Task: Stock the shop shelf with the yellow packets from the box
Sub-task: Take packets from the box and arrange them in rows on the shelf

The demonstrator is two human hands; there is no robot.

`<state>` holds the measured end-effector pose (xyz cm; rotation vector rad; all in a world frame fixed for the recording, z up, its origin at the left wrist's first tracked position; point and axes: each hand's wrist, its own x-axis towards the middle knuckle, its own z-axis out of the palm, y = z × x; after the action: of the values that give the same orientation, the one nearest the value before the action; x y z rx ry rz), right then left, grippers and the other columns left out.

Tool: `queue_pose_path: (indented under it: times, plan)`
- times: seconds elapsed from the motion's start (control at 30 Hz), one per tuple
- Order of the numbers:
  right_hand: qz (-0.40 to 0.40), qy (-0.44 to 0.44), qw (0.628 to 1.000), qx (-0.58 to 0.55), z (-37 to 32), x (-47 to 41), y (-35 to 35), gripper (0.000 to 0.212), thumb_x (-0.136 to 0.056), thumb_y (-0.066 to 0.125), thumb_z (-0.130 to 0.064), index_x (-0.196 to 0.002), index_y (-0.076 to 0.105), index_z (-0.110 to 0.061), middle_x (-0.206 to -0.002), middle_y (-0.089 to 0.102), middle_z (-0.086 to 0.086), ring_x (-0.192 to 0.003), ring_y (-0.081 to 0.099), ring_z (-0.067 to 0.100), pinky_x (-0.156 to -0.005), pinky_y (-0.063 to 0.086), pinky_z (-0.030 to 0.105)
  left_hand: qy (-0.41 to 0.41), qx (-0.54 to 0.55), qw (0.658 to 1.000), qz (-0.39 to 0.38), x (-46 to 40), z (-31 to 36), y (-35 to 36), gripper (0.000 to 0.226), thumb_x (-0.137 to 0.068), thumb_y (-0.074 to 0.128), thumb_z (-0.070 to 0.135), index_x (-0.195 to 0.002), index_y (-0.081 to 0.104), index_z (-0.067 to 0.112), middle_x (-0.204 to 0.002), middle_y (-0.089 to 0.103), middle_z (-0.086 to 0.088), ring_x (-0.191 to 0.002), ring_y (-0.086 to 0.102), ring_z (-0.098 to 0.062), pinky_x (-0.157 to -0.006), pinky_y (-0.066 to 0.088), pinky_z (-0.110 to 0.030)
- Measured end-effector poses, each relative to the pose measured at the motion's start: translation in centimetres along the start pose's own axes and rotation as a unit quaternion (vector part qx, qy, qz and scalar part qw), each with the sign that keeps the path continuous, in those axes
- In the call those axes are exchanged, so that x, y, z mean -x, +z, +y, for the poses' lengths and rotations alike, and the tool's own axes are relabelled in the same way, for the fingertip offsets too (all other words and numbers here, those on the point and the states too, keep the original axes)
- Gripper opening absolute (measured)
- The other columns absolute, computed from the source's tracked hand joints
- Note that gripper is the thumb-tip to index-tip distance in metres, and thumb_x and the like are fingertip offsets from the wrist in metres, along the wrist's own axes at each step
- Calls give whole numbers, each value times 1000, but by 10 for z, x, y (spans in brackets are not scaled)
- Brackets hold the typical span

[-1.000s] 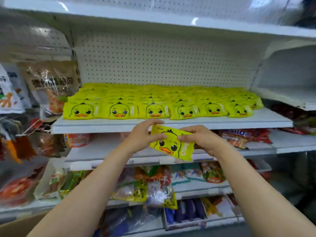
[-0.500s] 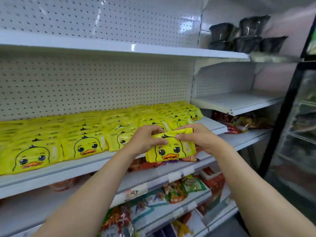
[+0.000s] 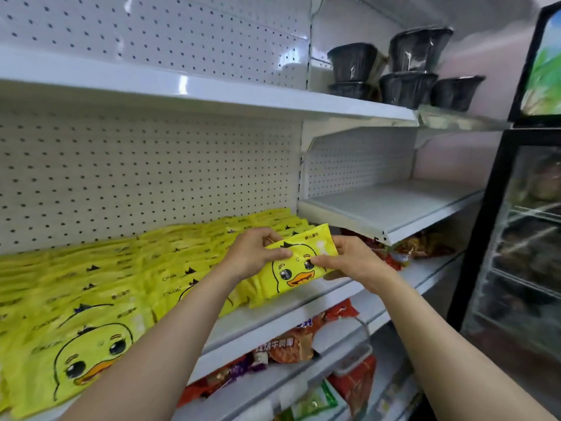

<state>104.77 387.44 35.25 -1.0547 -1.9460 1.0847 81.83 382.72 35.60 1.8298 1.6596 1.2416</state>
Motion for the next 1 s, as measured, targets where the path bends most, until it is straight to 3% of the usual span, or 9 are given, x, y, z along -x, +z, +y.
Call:
queue_pose_path:
  times: [0.17, 0.27, 0.33, 0.4, 0.53, 0.6, 0.7, 0.83, 1.0]
  plan:
    - [59, 18, 996, 57, 35, -51, -25, 30, -73, 87, -28, -93, 71, -12, -77, 76, 6, -66, 74, 20, -59, 59, 30, -23, -2, 1000, -10, -58, -13, 31, 31, -71, 85, 36, -92, 67, 21, -82, 61, 6, -76, 53, -8, -59, 35, -21]
    - [74, -24, 993, 88, 55, -86, -42, 55, -61, 91, -39, -107, 63, -27, -94, 74, -7, -85, 72, 11, -73, 59, 34, -28, -32, 999, -8, -87, -14, 47, 29, -69, 85, 38, -88, 67, 24, -85, 64, 5, -78, 56, -9, -61, 38, -24]
    - [58, -44, 994, 80, 63, -110, -49, 73, -61, 92, -32, -122, 53, -30, -106, 69, -9, -100, 69, 14, -82, 58, 36, -30, -50, 998, -4, -103, -12, 56, 27, -71, 85, 34, -88, 68, 22, -79, 59, 12, -75, 53, -4, -57, 36, -16]
    - [49, -58, 994, 84, 70, -135, -56, 77, -65, 91, -24, -130, 50, -29, -106, 67, -6, -102, 67, 19, -82, 57, 36, -35, -57, 998, 8, -119, -8, 63, 27, -72, 84, 33, -90, 69, 20, -78, 57, 14, -74, 53, -2, -57, 36, -12]
    - [49, -83, 990, 101, 74, -174, -74, 89, -66, 90, -26, -140, 42, -38, -109, 65, -6, -98, 63, 11, -73, 49, 17, -66, -66, 995, 43, -146, -5, 74, 32, -72, 84, 35, -95, 68, 19, -82, 59, 12, -78, 55, -5, -59, 37, -18]
    - [36, -74, 992, 99, 82, -186, -76, 93, -62, 90, -31, -139, 41, -45, -116, 65, -4, -105, 61, 14, -82, 52, 23, -89, -81, 992, 36, -155, -6, 79, 41, -70, 86, 32, -103, 66, 18, -89, 59, 6, -84, 57, -10, -61, 40, -21]
    - [4, -74, 992, 102, 109, -204, -73, 92, -50, 88, -51, -131, 43, -56, -122, 64, -5, -111, 62, 21, -93, 53, 45, -127, -133, 983, -20, -163, -13, 89, 60, -68, 88, 25, -118, 57, 20, -110, 59, -4, -106, 57, -17, -77, 46, -26]
    - [-25, -90, 988, 123, 128, -208, -65, 78, -68, 88, -30, -135, 47, -36, -123, 60, -10, -110, 60, 18, -94, 50, 36, -156, -210, 964, -45, -165, -27, 108, 72, -67, 88, 25, -127, 48, 19, -129, 57, -9, -120, 54, -21, -86, 47, -30]
    - [-26, -119, 968, 220, 139, -215, -56, 63, -70, 83, -43, -125, 57, -32, -130, 55, -1, -120, 52, 19, -97, 44, 34, -165, -254, 953, -17, -161, -31, 116, 73, -69, 87, 25, -129, 47, 17, -128, 56, -9, -117, 52, -25, -84, 46, -31]
